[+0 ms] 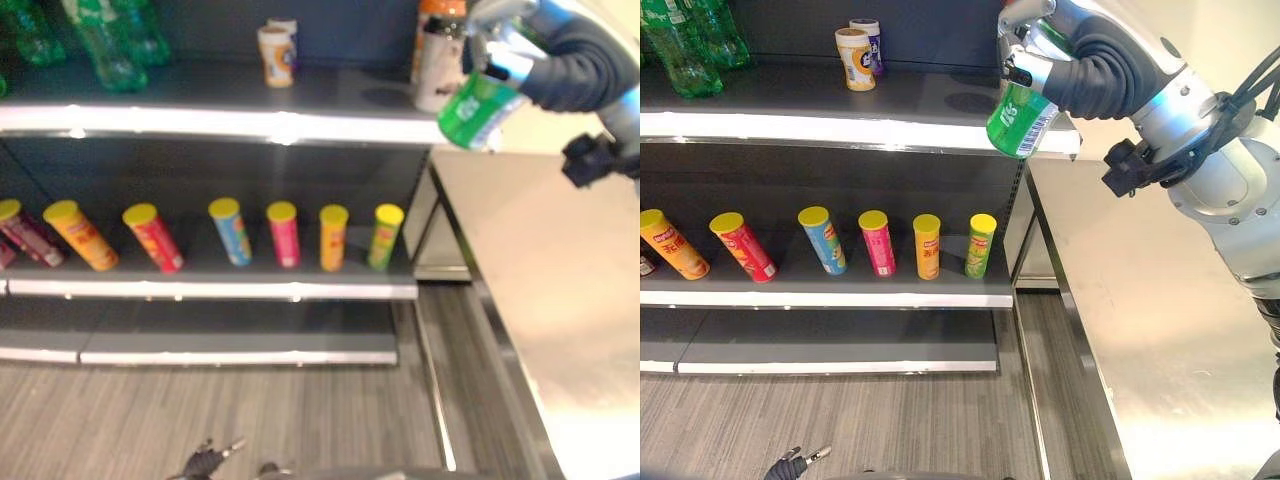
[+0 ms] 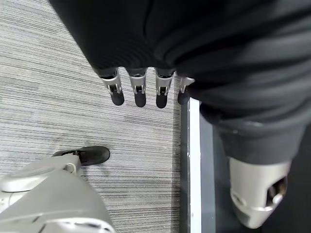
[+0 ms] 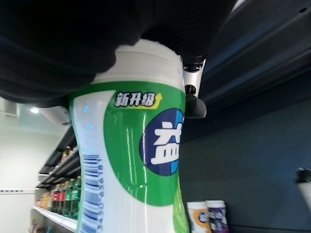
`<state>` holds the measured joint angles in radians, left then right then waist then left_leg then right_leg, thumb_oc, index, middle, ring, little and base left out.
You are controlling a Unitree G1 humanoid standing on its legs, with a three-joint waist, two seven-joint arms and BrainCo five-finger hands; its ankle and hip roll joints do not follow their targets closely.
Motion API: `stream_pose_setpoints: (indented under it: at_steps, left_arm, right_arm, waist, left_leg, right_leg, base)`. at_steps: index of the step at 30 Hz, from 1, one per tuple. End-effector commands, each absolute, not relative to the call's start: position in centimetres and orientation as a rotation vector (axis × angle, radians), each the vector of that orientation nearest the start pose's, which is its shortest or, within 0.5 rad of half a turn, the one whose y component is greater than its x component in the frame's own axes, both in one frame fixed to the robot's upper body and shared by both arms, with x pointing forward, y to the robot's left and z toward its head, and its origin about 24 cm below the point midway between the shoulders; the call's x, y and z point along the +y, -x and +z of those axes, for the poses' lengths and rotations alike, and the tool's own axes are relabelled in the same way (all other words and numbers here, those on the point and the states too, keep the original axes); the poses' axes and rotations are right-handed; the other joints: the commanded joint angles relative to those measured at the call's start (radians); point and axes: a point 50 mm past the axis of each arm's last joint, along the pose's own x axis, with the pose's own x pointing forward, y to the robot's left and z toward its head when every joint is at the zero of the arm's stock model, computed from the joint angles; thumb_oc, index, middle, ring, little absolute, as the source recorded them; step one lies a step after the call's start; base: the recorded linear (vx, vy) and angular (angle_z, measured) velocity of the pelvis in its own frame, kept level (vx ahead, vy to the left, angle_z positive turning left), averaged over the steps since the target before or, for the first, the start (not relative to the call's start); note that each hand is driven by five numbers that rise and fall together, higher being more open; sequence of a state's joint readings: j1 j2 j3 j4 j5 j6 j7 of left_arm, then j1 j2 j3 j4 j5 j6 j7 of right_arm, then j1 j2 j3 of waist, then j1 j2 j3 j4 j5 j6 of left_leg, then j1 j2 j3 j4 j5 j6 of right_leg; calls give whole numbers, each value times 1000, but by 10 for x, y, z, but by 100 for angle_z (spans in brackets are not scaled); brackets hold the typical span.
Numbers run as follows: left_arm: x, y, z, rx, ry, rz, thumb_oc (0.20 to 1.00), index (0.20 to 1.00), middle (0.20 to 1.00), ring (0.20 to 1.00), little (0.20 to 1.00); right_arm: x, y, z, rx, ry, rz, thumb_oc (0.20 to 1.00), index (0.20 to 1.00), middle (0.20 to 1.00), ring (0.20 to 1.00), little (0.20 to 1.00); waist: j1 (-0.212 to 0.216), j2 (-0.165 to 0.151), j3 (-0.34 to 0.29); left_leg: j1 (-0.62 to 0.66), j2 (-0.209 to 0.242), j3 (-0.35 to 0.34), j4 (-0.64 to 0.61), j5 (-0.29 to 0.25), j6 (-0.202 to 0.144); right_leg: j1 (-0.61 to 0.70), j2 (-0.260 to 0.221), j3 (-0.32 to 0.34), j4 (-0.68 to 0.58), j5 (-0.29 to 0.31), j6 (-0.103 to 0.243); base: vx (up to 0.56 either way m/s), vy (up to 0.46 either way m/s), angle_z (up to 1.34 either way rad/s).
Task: Put the goods on the table back onto the shelves and tidy them up.
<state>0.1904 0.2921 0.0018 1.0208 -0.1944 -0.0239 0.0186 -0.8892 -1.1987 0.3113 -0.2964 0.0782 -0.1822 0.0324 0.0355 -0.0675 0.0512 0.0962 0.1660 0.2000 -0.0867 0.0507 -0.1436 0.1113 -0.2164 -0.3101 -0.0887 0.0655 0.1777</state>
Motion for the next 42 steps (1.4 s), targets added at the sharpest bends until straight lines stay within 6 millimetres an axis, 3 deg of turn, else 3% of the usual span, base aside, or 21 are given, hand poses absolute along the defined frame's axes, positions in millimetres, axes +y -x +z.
stream_pose_setpoints:
  at_steps: [1, 10, 15, 16, 20, 22, 24, 28, 30, 31, 34, 35, 36, 37, 39, 40, 42]
  left_arm:
    - [273, -67, -147, 1123, -121, 315, 1000, 1000, 1000, 1000, 1000]
    - [279, -67, -145, 1118, -126, 327, 1000, 1000, 1000, 1000, 1000]
    - [284, -68, -143, 1122, -153, 317, 1000, 1000, 1000, 1000, 1000]
    - [286, -68, -142, 1123, -170, 304, 1000, 1000, 1000, 1000, 1000]
    - [294, -71, -139, 1125, -199, 302, 1000, 1000, 1000, 1000, 1000]
    - [300, -77, -136, 1116, -216, 300, 1000, 1000, 1000, 1000, 1000]
    - [304, -85, -133, 1090, -207, 309, 1000, 1000, 1000, 1000, 1000]
    - [302, -94, -131, 1069, -212, 296, 1000, 1000, 1000, 1000, 1000]
    - [302, -97, -130, 1051, -201, 303, 1000, 1000, 1000, 1000, 1000]
    - [300, -101, -129, 1036, -188, 301, 1000, 1000, 1000, 1000, 1000]
    - [299, -101, -129, 1031, -178, 307, 1000, 1000, 1000, 1000, 1000]
    - [297, -99, -130, 1033, -158, 314, 1000, 1000, 1000, 1000, 1000]
    - [296, -99, -130, 1033, -157, 313, 1000, 1000, 1000, 1000, 1000]
    - [298, -99, -129, 1034, -173, 316, 1000, 1000, 1000, 1000, 1000]
    - [298, -100, -129, 1028, -182, 310, 1000, 1000, 1000, 1000, 1000]
    - [299, -100, -128, 1028, -197, 295, 1000, 1000, 1000, 1000, 1000]
    - [298, -100, -128, 1028, -204, 291, 1000, 1000, 1000, 1000, 1000]
  right_arm:
    - [-144, -258, 360, -1110, 1209, 322, 200, 200, 200, 200, 200]
    - [-129, -278, 369, -1076, 1248, 326, 200, 200, 200, 200, 200]
    - [-132, -291, 374, -1033, 1315, 251, 200, 200, 200, 200, 200]
    - [-132, -295, 377, -1028, 1329, 229, 200, 200, 200, 200, 200]
    - [-130, -299, 384, -1025, 1347, 202, 200, 200, 200, 200, 200]
    - [-129, -301, 390, -1015, 1370, 188, 200, 200, 200, 200, 200]
    - [-121, -303, 401, -1030, 1350, 192, 200, 200, 200, 200, 200]
    - [-121, -303, 408, -1040, 1343, 170, 200, 200, 200, 200, 200]
    - [-117, -302, 411, -1058, 1318, 184, 200, 200, 200, 200, 200]
    - [-114, -298, 413, -1071, 1298, 197, 200, 200, 200, 200, 200]
    - [-114, -299, 412, -1062, 1312, 198, 200, 200, 200, 200, 200]
    - [-119, -301, 413, -1031, 1352, 185, 200, 200, 200, 200, 200]
    - [-119, -301, 413, -1031, 1352, 185, 200, 200, 200, 200, 200]
    - [-124, -303, 413, -1009, 1370, 163, 200, 200, 200, 200, 200]
    - [-129, -304, 413, -998, 1375, 148, 200, 200, 200, 200, 200]
    - [-142, -309, 409, -948, 1405, 109, 200, 200, 200, 200, 200]
    - [-146, -308, 409, -942, 1412, 88, 200, 200, 200, 200, 200]
  waist:
    - [41, 1, -44]
    - [83, -3, -40]
    - [112, 0, -37]
    - [117, 4, -31]
    - [122, 14, -11]
    - [111, 20, 2]
    - [97, 22, 17]
    - [94, -5, 26]
    - [97, -24, 23]
    - [104, -33, 34]
    - [108, -35, 44]
    - [102, -31, 37]
    - [104, -29, 39]
    - [107, -30, 31]
    - [106, -27, 27]
    - [113, -21, 13]
    - [107, -10, 5]
  left_leg:
    - [-24, 8, -35, 0, -40, -7]
    - [-45, -18, -71, 8, -46, 5]
    - [-52, -74, -99, 15, -71, 41]
    - [-48, -106, -107, 17, -84, 62]
    - [-36, -131, -111, 11, -88, 90]
    - [-26, -125, -119, 0, -83, 92]
    - [-25, -132, -134, 1, -76, 90]
    - [-44, -141, -169, 47, -97, 81]
    - [-78, -133, -169, 140, -138, 72]
    - [-122, -127, -173, 254, -170, 52]
    - [-170, -95, -179, 335, -172, 29]
    - [-153, -26, -161, 262, -135, 16]
    - [-146, -25, -159, 256, -133, 15]
    - [-159, 26, -182, 173, -72, 6]
    - [-171, 45, -198, 135, -40, -2]
    - [-174, 57, -242, 96, -35, -11]
    - [-173, 49, -260, 87, -39, -12]
  right_leg:
    - [-19, -1, -14, 37, -67, -8]
    - [-16, -27, -41, 42, -54, 6]
    - [-39, -91, -48, 103, -30, 31]
    - [-69, -131, -31, 165, 7, 45]
    - [-131, -160, -12, 283, 28, 34]
    - [-182, -91, 19, 323, -18, 7]
    - [-226, 37, 44, 258, -70, -26]
    - [-190, 73, 79, 155, -68, -48]
    - [-153, 80, 75, 108, -59, -55]
    - [-124, 86, 66, 76, -55, -64]
    - [-89, 88, 53, 39, -61, -67]
    - [-69, 85, 44, 18, -69, -56]
    - [-66, 86, 46, 17, -69, -57]
    - [-72, 72, 57, 23, -76, -47]
    - [-73, 66, 58, 25, -83, -43]
    - [-71, 50, 64, 23, -92, -35]
    - [-63, 40, 57, 28, -89, -28]
  base:
    - [0, 0, 0]
    - [2, 41, 7]
    - [18, 181, 21]
    - [13, 219, 12]
    - [10, 185, 6]
    - [21, 65, 2]
    - [42, 22, -3]
    - [48, -68, 23]
    - [89, -146, 31]
    - [62, -120, 13]
    - [64, 20, 13]
    - [101, 137, 16]
    - [167, 292, 17]
    - [79, 165, 4]
    - [109, 262, -11]
    - [114, 262, -5]
    - [120, 238, 2]
